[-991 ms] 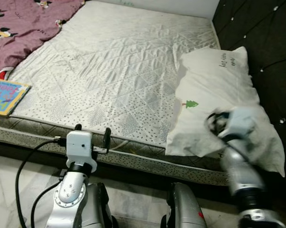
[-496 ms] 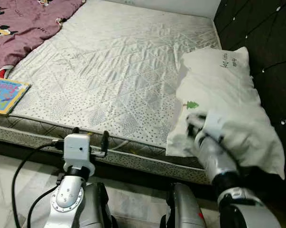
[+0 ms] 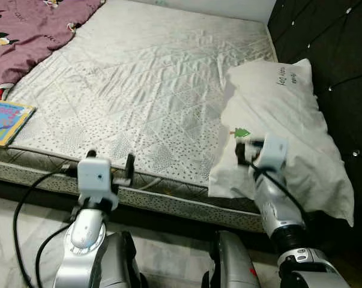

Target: Clean up the room

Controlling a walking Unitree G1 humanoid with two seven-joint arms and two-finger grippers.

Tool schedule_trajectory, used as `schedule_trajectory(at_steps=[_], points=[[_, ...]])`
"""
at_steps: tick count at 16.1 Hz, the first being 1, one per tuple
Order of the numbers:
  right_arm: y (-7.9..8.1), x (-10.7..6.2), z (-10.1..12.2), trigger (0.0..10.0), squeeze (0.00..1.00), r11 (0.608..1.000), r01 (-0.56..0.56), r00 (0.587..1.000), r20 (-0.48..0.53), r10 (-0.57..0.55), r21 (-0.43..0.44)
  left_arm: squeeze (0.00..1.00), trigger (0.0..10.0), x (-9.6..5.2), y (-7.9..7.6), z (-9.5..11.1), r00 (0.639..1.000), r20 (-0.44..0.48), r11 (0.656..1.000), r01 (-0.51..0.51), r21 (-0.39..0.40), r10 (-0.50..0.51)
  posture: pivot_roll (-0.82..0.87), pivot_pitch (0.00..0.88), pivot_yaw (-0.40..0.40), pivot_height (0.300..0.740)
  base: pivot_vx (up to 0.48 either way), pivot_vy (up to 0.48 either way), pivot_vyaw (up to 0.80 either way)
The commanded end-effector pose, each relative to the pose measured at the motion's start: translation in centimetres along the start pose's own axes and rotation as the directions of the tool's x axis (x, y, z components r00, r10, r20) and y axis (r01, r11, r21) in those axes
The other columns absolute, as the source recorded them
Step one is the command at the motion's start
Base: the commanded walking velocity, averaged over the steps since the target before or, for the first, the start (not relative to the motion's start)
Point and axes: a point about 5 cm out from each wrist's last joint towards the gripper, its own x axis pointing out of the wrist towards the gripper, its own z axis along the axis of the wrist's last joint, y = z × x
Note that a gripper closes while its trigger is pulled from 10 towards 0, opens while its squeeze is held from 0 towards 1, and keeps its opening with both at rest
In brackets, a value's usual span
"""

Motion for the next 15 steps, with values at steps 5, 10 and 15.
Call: schedule_trajectory(at_steps=[5,10,15], points=[[1.5,1.2,3.8,10.0,0.00,0.998,-0.056,0.983,0.174,0.057,-0.007,0.00,10.0,1.7,0.4,0.0,0.999,0.041,0.999,-0.030,-0.011,0.030,0.03,0.000,-0.069,0.629,0.000,0.000,0.00],[1.9,2.2,5.5,10.0,0.00,0.998,-0.064,0.973,0.223,0.064,-0.005,0.00,10.0,4.1,0.7,1.3,0.992,0.114,0.999,-0.050,-0.021,0.052,0.02,0.000,-0.070,0.685,0.000,0.000,0.00],[0.9,2.4,6.0,10.0,0.00,1.000,-0.029,0.967,0.252,0.030,-0.009,0.00,10.0,4.7,1.1,0.9,0.989,0.129,0.998,-0.069,-0.013,0.070,0.01,0.000,-0.065,0.737,0.000,0.000,0.00]])
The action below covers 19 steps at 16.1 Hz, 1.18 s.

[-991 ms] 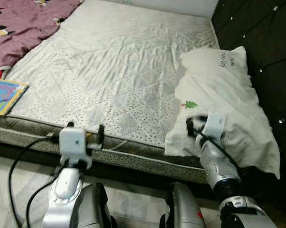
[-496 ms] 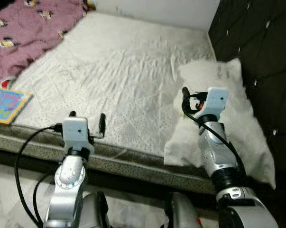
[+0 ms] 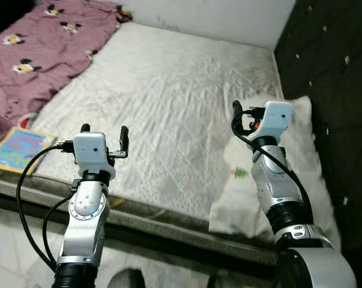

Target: Clean up the room

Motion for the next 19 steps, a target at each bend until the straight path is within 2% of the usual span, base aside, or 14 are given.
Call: schedule_trajectory(at_steps=[1,3,6,8,10,11,13,14,15,19], points=[[-0.7,0.4,0.8,10.0,0.00,1.000,0.024,0.999,0.032,-0.024,-0.003,0.00,10.0,0.0,0.0,-0.1,1.000,0.002,1.000,-0.010,0.005,0.010,0.01,0.000,-0.065,0.740,0.000,0.000,0.00],[-0.9,-0.4,0.5,10.0,0.00,1.000,0.005,0.999,0.038,-0.005,-0.013,0.00,10.0,-0.8,0.0,-0.4,1.000,0.012,0.998,-0.002,0.069,0.002,0.01,0.000,-0.062,0.740,0.000,0.000,0.00],[-1.0,-1.7,-1.1,10.0,0.00,1.000,0.019,1.000,-0.006,-0.020,-0.014,0.00,10.0,-1.8,-0.2,-1.0,1.000,-0.023,0.998,0.011,0.060,-0.010,0.01,0.000,-0.049,0.740,0.000,0.000,-0.14],[-0.9,-2.3,-1.9,10.0,0.00,1.000,0.013,0.999,-0.035,-0.014,-0.009,0.00,10.0,-2.3,-0.5,-1.1,1.000,-0.018,0.996,0.024,0.084,-0.023,0.02,0.000,-0.045,0.740,0.000,0.000,0.00],[-0.5,-2.4,-2.0,10.0,0.00,1.000,0.009,0.999,-0.046,-0.009,-0.008,0.00,10.0,-2.8,-0.6,-1.5,0.999,-0.048,0.993,-0.010,0.115,0.015,0.01,0.000,-0.036,0.740,0.000,0.000,0.00],[-0.6,-2.6,-2.1,10.0,0.00,1.000,0.009,0.999,-0.044,-0.010,-0.009,0.00,10.0,-3.2,-0.8,-1.5,0.999,-0.045,0.994,-0.004,0.109,0.009,0.01,0.000,-0.040,0.740,0.000,0.000,0.00],[-0.8,-3.1,-2.0,10.0,0.00,1.000,0.005,0.999,-0.038,-0.004,0.012,0.00,10.0,-3.0,-0.8,-1.7,0.998,-0.059,0.997,-0.011,0.072,0.015,-0.01,0.000,-0.045,0.740,0.000,0.000,0.00],[-0.6,-3.1,-2.1,10.0,0.00,1.000,-0.010,0.999,-0.039,0.010,-0.007,0.00,10.0,-2.8,-0.9,-1.7,0.997,-0.070,0.999,-0.012,0.049,0.015,-0.01,0.000,-0.045,0.740,0.000,0.000,0.00],[-0.3,-3.2,-2.4,10.0,0.00,1.000,-0.013,0.998,-0.062,0.012,-0.003,0.00,10.0,-2.8,-1.5,-1.9,0.997,-0.080,0.999,0.021,0.037,-0.018,-0.03,0.000,-0.051,0.740,0.000,0.000,0.00],[0.4,-4.0,-2.7,10.0,0.00,0.999,-0.035,0.995,-0.092,0.035,-0.001,0.00,10.0,-3.1,-3.1,-2.0,0.993,-0.090,0.997,0.073,0.008,-0.072,-0.05,0.000,-0.062,0.740,0.000,0.000,-0.80]])
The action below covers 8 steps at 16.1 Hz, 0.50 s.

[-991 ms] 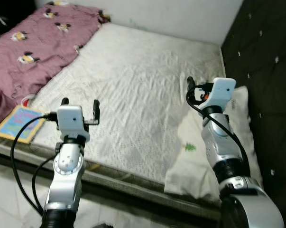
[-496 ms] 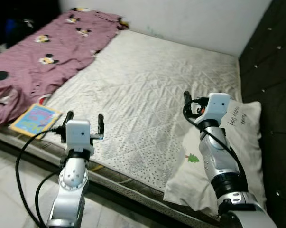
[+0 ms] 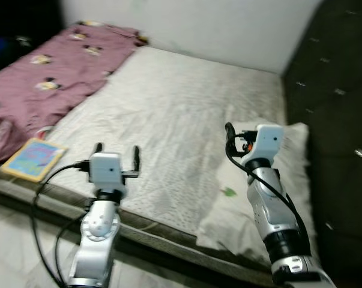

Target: Clean up the room

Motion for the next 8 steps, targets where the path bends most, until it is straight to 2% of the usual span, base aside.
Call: schedule_trajectory(at_steps=[1,5,8], points=[[-0.3,-0.1,0.2,10.0,0.00,1.000,0.000,1.000,-0.004,0.000,-0.013,0.00,10.0,0.0,-0.2,-0.1,1.000,-0.018,1.000,0.014,-0.008,-0.014,-0.05,0.006,-0.071,0.740,0.000,0.000,-0.80],[-0.5,-0.2,-0.1,10.0,0.00,0.999,-0.032,0.999,-0.041,0.030,-0.039,0.00,10.0,-0.4,0.8,-0.5,0.997,-0.043,0.996,-0.072,-0.055,0.070,-0.03,0.029,-0.118,0.740,0.000,0.000,-0.80],[-0.3,0.2,0.1,10.0,0.00,0.998,-0.045,0.998,-0.047,0.043,-0.045,0.00,10.0,-0.9,0.8,-0.6,0.995,-0.050,0.994,-0.086,-0.062,0.083,-0.03,0.038,-0.125,0.740,0.000,0.000,-0.80]])
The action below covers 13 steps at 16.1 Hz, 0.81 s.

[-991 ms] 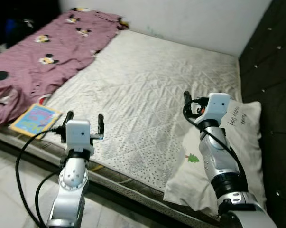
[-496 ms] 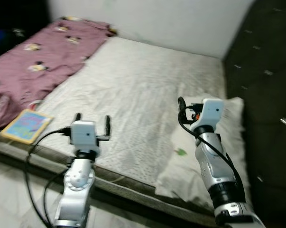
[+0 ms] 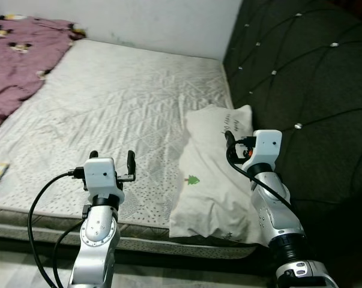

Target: Clean up the room

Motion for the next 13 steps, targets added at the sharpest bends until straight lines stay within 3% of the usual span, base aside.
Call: schedule_trajectory(at_steps=[1,8,13], points=[[0.09,0.34,0.71,10.0,0.00,1.000,-0.006,1.000,0.012,0.006,-0.011,0.00,10.0,-0.20,-0.26,0.10,1.000,-0.004,1.000,0.008,-0.006,-0.008,-0.03,0.040,-0.125,0.740,0.000,0.000,-0.80],[-0.10,-0.11,0.42,10.0,0.00,1.000,-0.005,1.000,-0.001,0.005,-0.016,0.00,10.0,0.26,-0.45,0.33,1.000,0.001,1.000,0.014,-0.016,-0.014,-0.05,0.050,-0.118,0.740,0.000,0.000,-0.80],[0.09,-0.10,0.32,10.0,0.00,1.000,-0.008,1.000,-0.008,0.008,-0.018,0.00,10.0,0.27,-0.45,0.32,1.000,-0.001,1.000,0.016,-0.019,-0.016,-0.04,0.051,-0.120,0.740,0.000,0.296,-0.80]])
